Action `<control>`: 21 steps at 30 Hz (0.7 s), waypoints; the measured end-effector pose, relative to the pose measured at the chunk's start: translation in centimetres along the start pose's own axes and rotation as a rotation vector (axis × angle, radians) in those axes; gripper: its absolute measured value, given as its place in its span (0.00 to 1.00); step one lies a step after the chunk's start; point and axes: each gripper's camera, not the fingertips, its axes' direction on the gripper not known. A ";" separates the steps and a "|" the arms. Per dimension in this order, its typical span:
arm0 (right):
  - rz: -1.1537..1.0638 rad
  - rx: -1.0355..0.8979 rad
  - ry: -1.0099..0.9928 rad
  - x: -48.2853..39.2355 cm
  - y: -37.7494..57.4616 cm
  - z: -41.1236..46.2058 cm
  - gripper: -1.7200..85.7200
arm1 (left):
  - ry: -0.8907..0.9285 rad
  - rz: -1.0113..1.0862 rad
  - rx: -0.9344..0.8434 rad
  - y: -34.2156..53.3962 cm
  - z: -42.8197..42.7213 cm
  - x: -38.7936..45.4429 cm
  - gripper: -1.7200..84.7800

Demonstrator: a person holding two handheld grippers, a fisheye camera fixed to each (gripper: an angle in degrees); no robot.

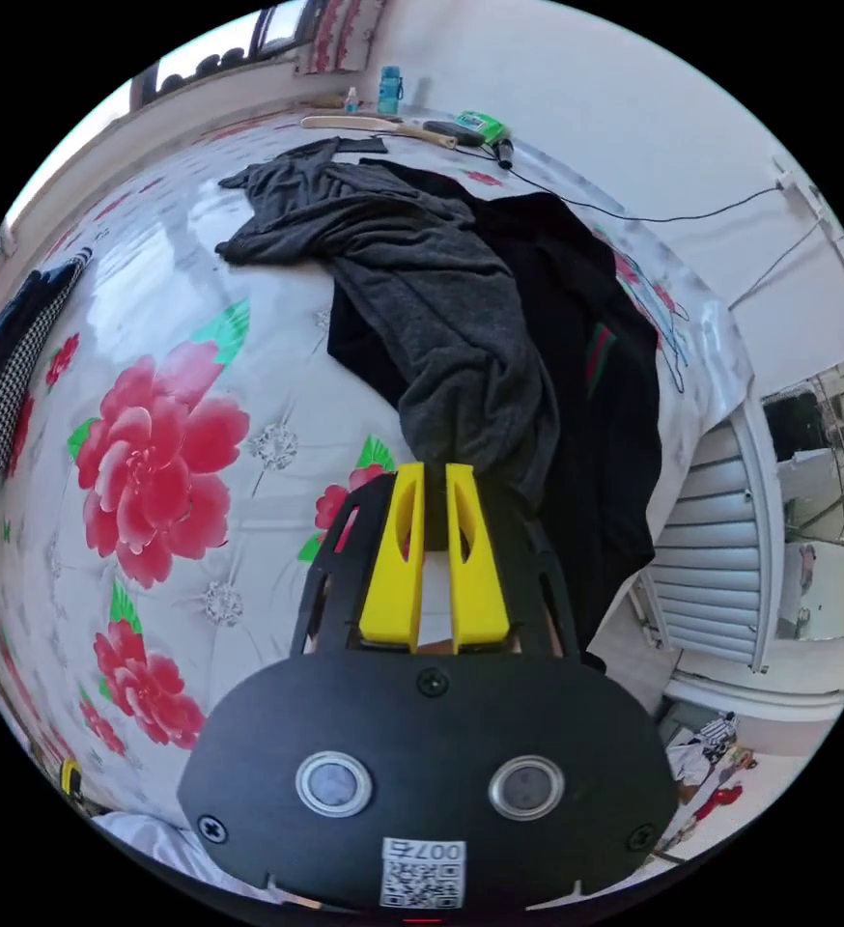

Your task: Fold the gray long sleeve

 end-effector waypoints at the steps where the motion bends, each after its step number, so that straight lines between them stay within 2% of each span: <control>1: -0.043 0.009 -0.040 -0.2 0.2 -0.6 0.04 | 0.005 -0.003 -0.002 0.0 0.1 -0.1 0.09; 4: -0.145 0.133 -0.266 -0.8 2.2 -4.0 0.02 | 0.035 -0.028 0.004 0.3 0.6 -1.0 0.10; 8: -0.326 0.248 -0.583 -4.9 8.0 -10.0 0.02 | 0.164 -0.014 0.086 1.7 0.4 -2.2 0.12; 12: -0.531 0.245 -0.869 -11.3 14.6 -15.2 0.02 | 0.272 0.083 0.207 3.9 -1.4 -2.8 0.13; 17: -0.957 0.119 -1.301 -24.5 26.3 -23.7 0.02 | 0.349 0.164 0.358 7.7 -4.4 -5.3 0.16; 21: -1.308 0.129 -1.474 -30.3 33.4 -31.0 0.04 | 0.389 0.127 0.513 11.6 -7.1 -10.4 0.14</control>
